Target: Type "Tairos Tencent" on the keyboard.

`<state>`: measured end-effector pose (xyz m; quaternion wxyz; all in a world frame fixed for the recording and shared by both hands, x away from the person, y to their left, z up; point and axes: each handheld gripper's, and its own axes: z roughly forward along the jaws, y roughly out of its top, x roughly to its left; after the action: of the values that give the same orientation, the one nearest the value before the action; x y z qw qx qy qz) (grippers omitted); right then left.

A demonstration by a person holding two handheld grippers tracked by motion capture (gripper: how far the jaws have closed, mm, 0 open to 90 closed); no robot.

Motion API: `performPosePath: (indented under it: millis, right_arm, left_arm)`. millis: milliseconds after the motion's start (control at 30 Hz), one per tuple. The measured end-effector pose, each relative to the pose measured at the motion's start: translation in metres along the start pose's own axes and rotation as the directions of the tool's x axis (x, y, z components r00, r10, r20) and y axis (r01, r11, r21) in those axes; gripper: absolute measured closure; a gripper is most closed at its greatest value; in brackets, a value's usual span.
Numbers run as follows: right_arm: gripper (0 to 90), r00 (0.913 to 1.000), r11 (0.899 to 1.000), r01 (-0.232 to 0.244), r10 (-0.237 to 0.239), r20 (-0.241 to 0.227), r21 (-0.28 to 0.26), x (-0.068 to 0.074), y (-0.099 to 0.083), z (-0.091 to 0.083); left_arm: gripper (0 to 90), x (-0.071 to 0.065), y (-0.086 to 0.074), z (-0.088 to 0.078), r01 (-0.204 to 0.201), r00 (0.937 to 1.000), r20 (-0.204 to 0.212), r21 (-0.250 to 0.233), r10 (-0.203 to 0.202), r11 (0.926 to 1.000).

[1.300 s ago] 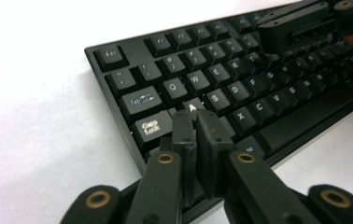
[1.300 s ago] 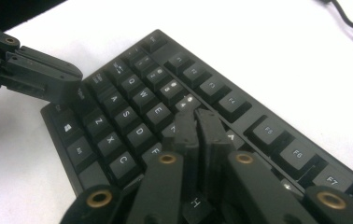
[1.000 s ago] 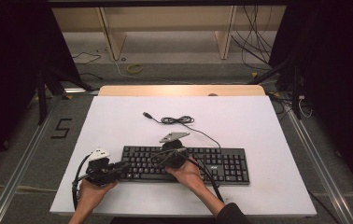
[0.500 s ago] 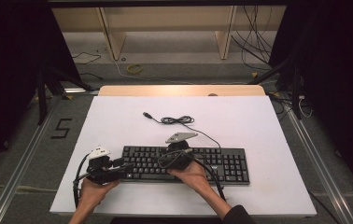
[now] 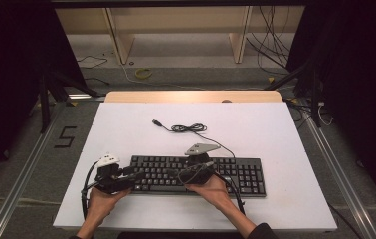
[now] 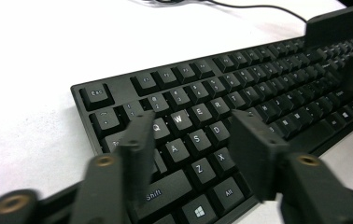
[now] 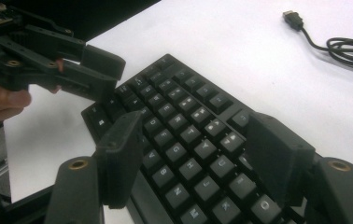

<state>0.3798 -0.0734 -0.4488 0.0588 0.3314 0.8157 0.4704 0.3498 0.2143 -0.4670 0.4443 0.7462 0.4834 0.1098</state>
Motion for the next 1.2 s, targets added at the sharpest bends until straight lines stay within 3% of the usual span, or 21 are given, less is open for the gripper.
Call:
performPosePath:
  millis: [67, 167, 433, 567, 1200]
  right_arm:
    - [37.1, 1.0, 1.0, -0.004, 0.004, 0.002, -0.008, -0.002, -0.003, -0.005]
    - [36.6, 0.9999, 1.0, -0.009, 0.009, 0.007, -0.015, -0.005, -0.007, -0.01]
    - [34.5, 0.9998, 1.0, -0.012, 0.012, 0.017, -0.022, -0.009, -0.014, -0.019]
    - [33.4, 0.9997, 0.999, -0.014, 0.015, 0.021, -0.029, -0.011, -0.018, -0.024]
    - [31.9, 0.9996, 0.999, -0.013, 0.014, 0.024, -0.034, -0.011, -0.019, -0.027]
  left_arm:
    - [62.7, 0.0, 0.0, 0.002, -0.004, 1.0, 0.0, 0.007, 0.004, 1.0]
    - [70.4, -0.001, 0.001, 0.005, -0.012, 0.9999, -0.003, 0.02, 0.012, 0.9997]
    - [85.3, -0.002, 0.002, 0.013, -0.039, 0.999, -0.018, 0.058, 0.04, 0.9975]
    - [88.8, -0.001, 0.002, 0.016, -0.046, 0.9985, -0.026, 0.071, 0.048, 0.9964]
    - [89.1, -0.001, 0.001, 0.024, -0.06, 0.9972, -0.037, 0.125, 0.065, 0.9904]
